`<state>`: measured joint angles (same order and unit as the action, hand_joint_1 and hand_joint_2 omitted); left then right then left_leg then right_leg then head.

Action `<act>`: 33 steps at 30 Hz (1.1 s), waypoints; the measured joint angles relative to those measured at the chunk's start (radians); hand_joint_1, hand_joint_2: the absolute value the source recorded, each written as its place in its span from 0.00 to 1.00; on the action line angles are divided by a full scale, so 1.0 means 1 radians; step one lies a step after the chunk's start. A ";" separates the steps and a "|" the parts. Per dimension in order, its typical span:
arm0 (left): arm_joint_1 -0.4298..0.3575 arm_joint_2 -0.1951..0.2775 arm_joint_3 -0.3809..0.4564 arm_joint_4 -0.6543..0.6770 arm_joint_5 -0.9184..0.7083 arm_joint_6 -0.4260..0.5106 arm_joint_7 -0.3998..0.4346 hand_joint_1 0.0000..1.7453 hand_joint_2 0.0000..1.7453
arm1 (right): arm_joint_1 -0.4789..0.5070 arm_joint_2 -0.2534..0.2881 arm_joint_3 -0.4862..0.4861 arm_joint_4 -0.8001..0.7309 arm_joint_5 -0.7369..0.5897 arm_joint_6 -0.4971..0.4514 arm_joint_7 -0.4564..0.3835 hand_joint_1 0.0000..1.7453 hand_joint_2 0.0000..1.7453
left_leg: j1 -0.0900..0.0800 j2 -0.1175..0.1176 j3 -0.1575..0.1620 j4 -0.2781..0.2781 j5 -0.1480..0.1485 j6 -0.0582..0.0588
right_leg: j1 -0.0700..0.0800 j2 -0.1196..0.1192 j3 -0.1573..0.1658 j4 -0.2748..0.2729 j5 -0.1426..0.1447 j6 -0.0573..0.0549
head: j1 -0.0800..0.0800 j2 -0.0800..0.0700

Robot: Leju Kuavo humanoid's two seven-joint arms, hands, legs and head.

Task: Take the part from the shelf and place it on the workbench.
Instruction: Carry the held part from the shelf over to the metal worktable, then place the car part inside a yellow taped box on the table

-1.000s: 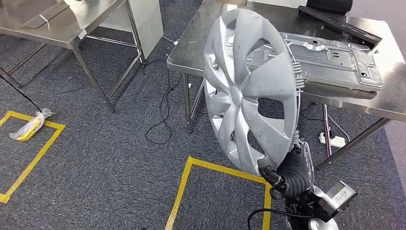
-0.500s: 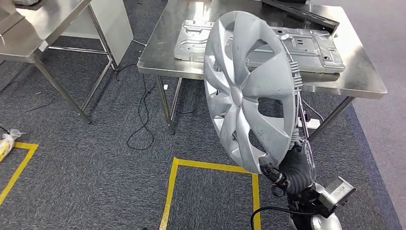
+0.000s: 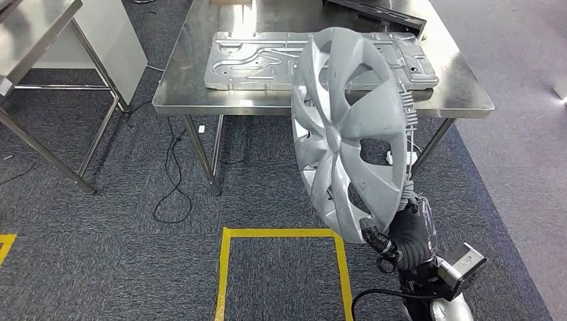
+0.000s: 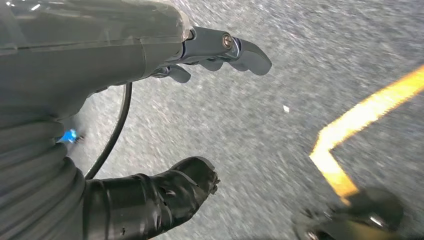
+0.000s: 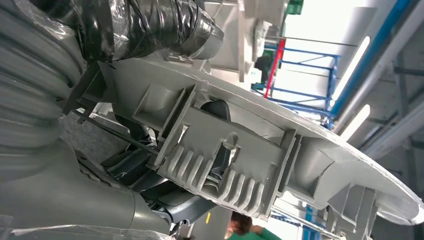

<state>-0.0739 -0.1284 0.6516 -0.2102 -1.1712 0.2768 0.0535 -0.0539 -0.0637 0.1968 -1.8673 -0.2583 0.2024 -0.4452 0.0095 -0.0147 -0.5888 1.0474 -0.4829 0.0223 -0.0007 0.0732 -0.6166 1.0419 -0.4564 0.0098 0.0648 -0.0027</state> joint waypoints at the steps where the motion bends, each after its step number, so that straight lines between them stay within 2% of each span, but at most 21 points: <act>1: 0.000 0.001 0.000 0.000 -0.002 0.000 0.003 0.00 1.00 | 0.003 0.000 0.000 0.003 0.002 0.000 -0.003 1.00 1.00 | 0.001 0.002 0.002 -0.005 0.003 0.006 | -0.002 -0.003 0.000 0.001 -0.002 0.005 | 0.000 0.000; 3: 0.002 0.003 0.000 0.000 -0.004 -0.001 0.007 0.00 1.00 | 0.007 0.000 0.000 0.007 0.004 0.001 -0.009 1.00 1.00 | 0.003 0.008 0.008 -0.017 0.010 0.019 | -0.002 -0.028 -0.014 0.036 -0.027 0.015 | 0.000 0.000; 6: 0.004 0.004 0.000 0.000 -0.005 -0.002 0.008 0.00 1.00 | 0.008 0.000 0.000 0.014 0.004 0.001 -0.013 1.00 1.00 | 0.002 0.017 0.010 -0.021 0.011 0.027 | -0.008 -0.061 -0.096 0.207 -0.110 0.028 | 0.001 0.000; 7: 0.005 0.004 0.000 0.000 -0.005 -0.002 0.008 0.00 1.00 | 0.009 0.000 0.000 0.017 0.005 0.001 -0.014 1.00 1.00 | 0.002 0.020 0.011 -0.021 0.011 0.027 | -0.011 -0.064 -0.119 0.253 -0.121 0.032 | 0.001 0.000; 8: 0.006 0.005 0.000 0.000 -0.005 -0.002 0.008 0.00 1.00 | 0.009 0.000 0.000 0.020 0.005 0.001 -0.013 1.00 1.00 | 0.002 0.023 0.012 -0.021 0.010 0.027 | -0.014 -0.066 -0.127 0.265 -0.115 0.034 | 0.001 0.000; 9: 0.006 0.005 0.000 0.000 -0.005 -0.001 0.009 0.00 1.00 | 0.010 0.000 0.000 0.022 0.007 0.001 -0.013 1.00 1.00 | 0.002 0.024 0.013 -0.021 0.008 0.025 | -0.017 -0.067 -0.116 0.239 -0.091 0.035 | 0.001 0.000; 11: 0.006 0.005 0.000 0.000 -0.005 -0.001 0.009 0.00 1.00 | 0.009 0.000 0.000 0.025 0.012 0.001 -0.013 1.00 1.00 | 0.001 0.023 0.018 -0.021 0.004 0.020 | -0.020 -0.066 -0.048 0.107 -0.026 0.033 | 0.001 0.000; 12: 0.006 0.005 0.000 0.000 -0.005 -0.001 0.009 0.00 1.00 | 0.008 0.000 0.000 0.026 0.016 0.001 -0.013 1.00 1.00 | 0.000 0.022 0.019 -0.020 0.002 0.015 | -0.018 -0.064 -0.018 0.046 -0.007 0.030 | 0.001 0.000; 14: 0.004 0.005 0.000 0.000 -0.005 -0.002 0.009 0.00 1.00 | 0.007 0.000 0.000 0.026 0.020 0.001 -0.014 1.00 1.00 | 0.000 0.019 0.018 -0.020 0.000 0.004 | -0.012 -0.059 0.008 -0.006 -0.001 0.023 | 0.000 0.000; 16: 0.003 0.005 0.000 0.000 -0.005 -0.002 0.009 0.00 1.00 | 0.007 0.000 0.000 0.027 0.022 0.001 -0.015 1.00 1.00 | 0.003 0.016 0.019 -0.024 0.001 -0.008 | -0.008 -0.062 0.009 -0.011 -0.001 0.012 | 0.000 0.000; 18: 0.004 0.005 0.000 0.000 -0.005 -0.002 0.009 0.00 1.00 | 0.007 0.001 0.000 0.028 0.024 0.002 -0.014 1.00 1.00 | 0.004 0.014 0.016 -0.009 -0.015 -0.019 | -0.010 -0.070 0.016 -0.021 0.002 -0.002 | -0.001 0.000; 19: 0.004 0.005 0.000 0.000 -0.006 -0.002 0.009 0.00 1.00 | 0.006 0.001 0.000 0.028 0.024 0.002 -0.014 1.00 1.00 | 0.004 0.014 0.002 0.025 -0.035 -0.021 | -0.012 -0.074 0.020 -0.027 0.003 -0.007 | -0.002 0.000; 21: 0.005 0.005 0.000 0.000 -0.006 -0.002 0.009 0.00 1.00 | 0.005 0.002 0.000 0.029 0.024 0.002 -0.015 1.00 1.00 | 0.004 0.014 -0.058 0.149 -0.093 -0.022 | -0.007 -0.082 0.023 -0.027 0.000 -0.016 | -0.002 0.000; 22: 0.006 0.005 0.001 0.000 -0.006 -0.002 0.009 0.00 1.00 | 0.004 0.002 0.000 0.030 0.024 0.002 -0.015 1.00 1.00 | 0.003 0.014 -0.091 0.211 -0.112 -0.021 | -0.004 -0.086 0.024 -0.025 -0.003 -0.020 | -0.003 0.000; 23: 0.008 0.005 0.001 0.000 -0.006 -0.003 0.009 0.00 1.00 | 0.005 0.002 0.000 0.032 0.025 0.003 -0.015 1.00 1.00 | 0.003 0.014 -0.111 0.244 -0.114 -0.020 | -0.001 -0.090 0.024 -0.022 -0.006 -0.023 | -0.003 0.000; 24: 0.010 0.005 0.001 0.000 -0.006 -0.004 0.009 0.00 1.00 | 0.005 0.002 0.000 0.033 0.027 0.003 -0.015 1.00 1.00 | 0.003 0.015 -0.112 0.237 -0.096 -0.018 | 0.001 -0.095 0.026 -0.019 -0.010 -0.025 | -0.003 0.000; 25: 0.011 0.005 0.001 0.000 -0.006 -0.005 0.010 0.00 1.00 | 0.005 0.002 0.000 0.034 0.029 0.004 -0.015 1.00 1.00 | 0.002 0.019 -0.095 0.193 -0.062 -0.015 | 0.003 -0.099 0.029 -0.016 -0.015 -0.026 | -0.003 0.000; 27: 0.011 0.006 0.001 0.000 -0.006 -0.008 0.010 0.00 1.00 | 0.006 0.002 0.000 0.035 0.036 0.004 -0.015 1.00 1.00 | -0.004 0.047 -0.039 0.067 -0.005 -0.005 | 0.008 -0.109 0.037 -0.009 -0.025 -0.022 | -0.002 0.000; 29: 0.007 0.007 0.001 0.000 -0.006 -0.011 0.010 0.00 1.00 | 0.006 0.002 0.000 0.035 0.042 0.003 -0.017 1.00 1.00 | -0.012 0.066 -0.009 0.002 0.008 0.005 | 0.012 -0.121 0.041 -0.005 -0.033 -0.014 | -0.002 0.000; 31: 0.006 0.008 0.001 0.000 -0.007 -0.012 0.009 0.00 1.00 | 0.006 0.002 0.000 0.035 0.044 0.003 -0.018 1.00 1.00 | -0.014 0.053 -0.007 -0.006 0.007 0.013 | 0.013 -0.137 0.044 -0.007 -0.037 -0.005 | -0.002 0.000; 33: 0.009 0.008 0.002 0.000 -0.006 -0.011 -0.002 0.00 1.00 | 0.005 0.002 0.000 0.034 0.052 0.003 -0.024 1.00 1.00 | -0.010 0.036 0.001 -0.018 0.013 0.023 | 0.009 -0.132 0.043 0.007 -0.050 0.005 | -0.002 0.000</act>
<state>-0.0648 -0.1201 0.6533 -0.2102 -1.1769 0.2662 0.0518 -0.0486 -0.0617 0.1967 -1.8336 -0.2065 0.2057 -0.4696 -0.0004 0.0211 -0.5879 1.0293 -0.4697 0.0448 0.0085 -0.0584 -0.5731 1.0484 -0.5067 0.0151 0.0632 -0.0027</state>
